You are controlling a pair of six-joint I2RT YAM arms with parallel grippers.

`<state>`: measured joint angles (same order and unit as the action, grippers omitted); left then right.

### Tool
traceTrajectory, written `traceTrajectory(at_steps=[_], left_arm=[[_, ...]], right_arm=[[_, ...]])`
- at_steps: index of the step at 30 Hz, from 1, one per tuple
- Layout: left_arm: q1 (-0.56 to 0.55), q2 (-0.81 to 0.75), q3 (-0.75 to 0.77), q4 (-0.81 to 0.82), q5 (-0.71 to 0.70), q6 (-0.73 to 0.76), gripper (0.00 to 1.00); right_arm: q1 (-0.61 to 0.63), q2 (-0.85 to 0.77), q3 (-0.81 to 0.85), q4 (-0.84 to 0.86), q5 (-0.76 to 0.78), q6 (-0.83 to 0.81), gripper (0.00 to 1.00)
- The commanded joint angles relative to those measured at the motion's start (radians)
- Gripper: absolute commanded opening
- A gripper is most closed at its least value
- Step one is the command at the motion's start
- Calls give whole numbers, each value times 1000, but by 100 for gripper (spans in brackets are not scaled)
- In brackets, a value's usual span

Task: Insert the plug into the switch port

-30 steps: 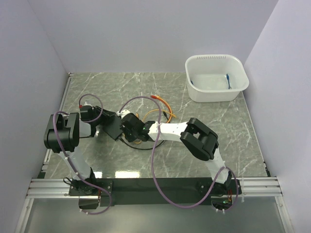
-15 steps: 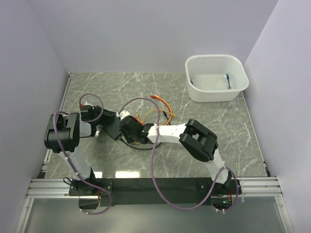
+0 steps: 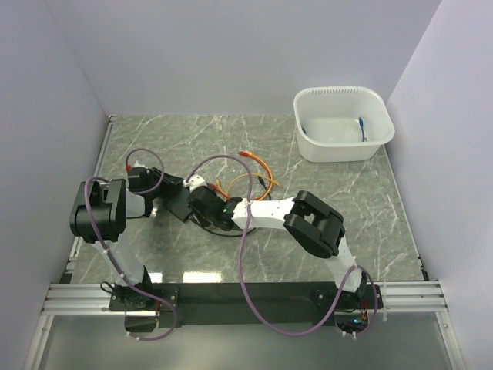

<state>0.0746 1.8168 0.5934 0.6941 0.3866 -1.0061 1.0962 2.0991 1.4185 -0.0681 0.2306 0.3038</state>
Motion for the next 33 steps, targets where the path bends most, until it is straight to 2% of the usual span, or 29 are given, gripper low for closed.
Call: traceTrajectory(at_steps=[1, 9, 19, 33], left_arm=[[-32, -11, -6, -74, 29, 18, 28], [-39, -5, -6, -82, 21, 18, 28], [-42, 12, -3, -77, 34, 20, 28], [-45, 32, 8, -67, 69, 34, 28]], right_arm=[[-7, -11, 56, 129, 81, -8, 0], [8, -2, 60, 154, 88, -31, 0], [17, -27, -87, 359, 35, -87, 0], [22, -27, -144, 467, 15, -132, 0]])
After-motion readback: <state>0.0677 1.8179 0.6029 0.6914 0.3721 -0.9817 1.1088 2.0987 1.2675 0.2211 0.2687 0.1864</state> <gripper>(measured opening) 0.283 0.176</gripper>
